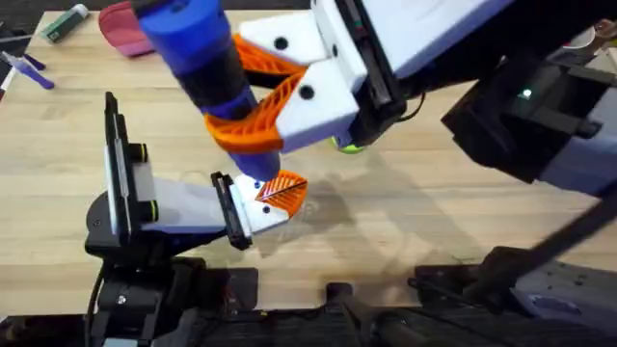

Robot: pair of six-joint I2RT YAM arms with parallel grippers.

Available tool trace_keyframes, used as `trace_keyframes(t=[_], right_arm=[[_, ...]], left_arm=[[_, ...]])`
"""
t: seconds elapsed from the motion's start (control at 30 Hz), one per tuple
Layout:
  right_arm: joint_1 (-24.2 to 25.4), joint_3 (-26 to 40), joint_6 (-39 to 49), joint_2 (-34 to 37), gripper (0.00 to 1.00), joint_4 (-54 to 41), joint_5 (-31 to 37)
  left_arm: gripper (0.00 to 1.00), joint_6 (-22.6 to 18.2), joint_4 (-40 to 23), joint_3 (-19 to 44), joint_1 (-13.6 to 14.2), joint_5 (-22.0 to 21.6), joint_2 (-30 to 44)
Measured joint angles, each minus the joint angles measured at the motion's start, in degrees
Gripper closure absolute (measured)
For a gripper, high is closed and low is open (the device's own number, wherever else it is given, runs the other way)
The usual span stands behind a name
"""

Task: Pick up the gripper from the table and insert it into the empty holder that is missing its gripper. Then pick up a screw, insert it into the mounting hole, and use the screwdriver to tighten it. Finally, clean up the table by picking up the vegetable and placing it into the bucket.

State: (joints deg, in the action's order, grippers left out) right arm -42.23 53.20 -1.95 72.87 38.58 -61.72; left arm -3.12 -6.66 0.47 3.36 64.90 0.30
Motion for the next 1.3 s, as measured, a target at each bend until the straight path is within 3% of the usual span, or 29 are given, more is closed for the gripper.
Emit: trace_keyframes(t=[1.3], right_arm=[[-3.27, -0.30, 1.06, 3.38, 0.972, 2.81, 2.41]], left_arm=[[0.984, -0.02, 0.00, 0.00, 0.00, 0.00, 0.00]])
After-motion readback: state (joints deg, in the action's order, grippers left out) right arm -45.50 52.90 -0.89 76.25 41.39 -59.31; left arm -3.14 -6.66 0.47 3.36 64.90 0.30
